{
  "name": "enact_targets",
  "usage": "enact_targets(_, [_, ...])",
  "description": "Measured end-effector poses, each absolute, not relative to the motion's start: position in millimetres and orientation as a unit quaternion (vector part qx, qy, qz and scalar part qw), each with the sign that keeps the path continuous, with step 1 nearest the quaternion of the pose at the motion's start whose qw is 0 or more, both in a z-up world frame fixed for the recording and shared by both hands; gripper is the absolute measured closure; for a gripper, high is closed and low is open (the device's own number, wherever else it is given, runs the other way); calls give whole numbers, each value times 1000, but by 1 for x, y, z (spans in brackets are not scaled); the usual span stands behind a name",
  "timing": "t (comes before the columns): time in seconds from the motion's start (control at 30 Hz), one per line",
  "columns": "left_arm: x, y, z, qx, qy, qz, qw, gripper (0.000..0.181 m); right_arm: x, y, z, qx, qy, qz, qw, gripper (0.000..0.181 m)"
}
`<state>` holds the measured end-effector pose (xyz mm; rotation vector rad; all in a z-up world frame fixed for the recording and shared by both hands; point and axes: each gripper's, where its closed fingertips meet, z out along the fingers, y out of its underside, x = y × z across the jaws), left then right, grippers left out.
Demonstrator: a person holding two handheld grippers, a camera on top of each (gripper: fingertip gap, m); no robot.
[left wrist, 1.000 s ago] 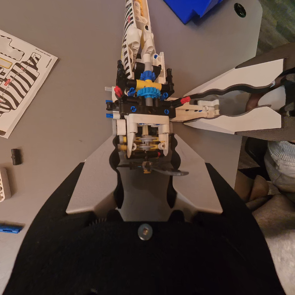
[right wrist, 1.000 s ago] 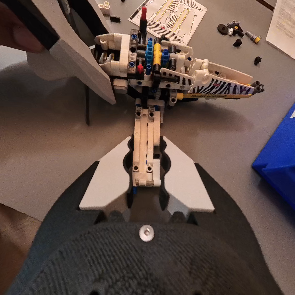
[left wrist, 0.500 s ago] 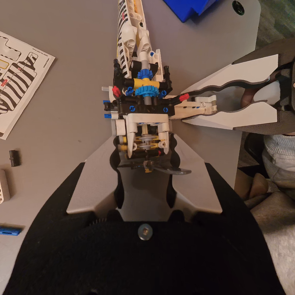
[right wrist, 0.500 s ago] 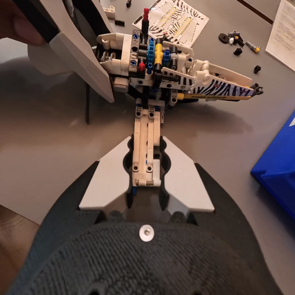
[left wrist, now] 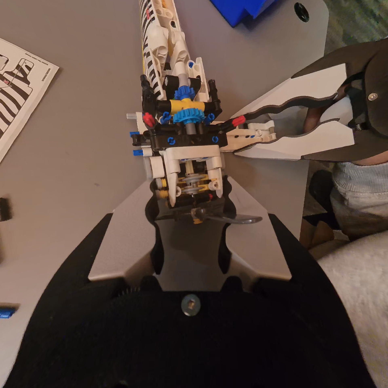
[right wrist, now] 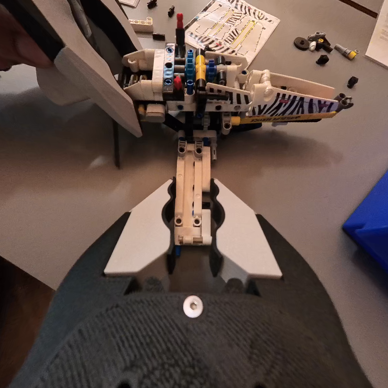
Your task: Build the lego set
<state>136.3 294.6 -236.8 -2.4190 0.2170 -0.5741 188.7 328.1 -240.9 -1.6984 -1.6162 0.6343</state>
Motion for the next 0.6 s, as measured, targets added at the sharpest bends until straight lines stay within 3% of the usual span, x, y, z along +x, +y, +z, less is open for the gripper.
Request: enact_targets(0.6, [137,295,-236,-916,84,-228,320,122,189,330,-230,-656,-603,299,341,150])
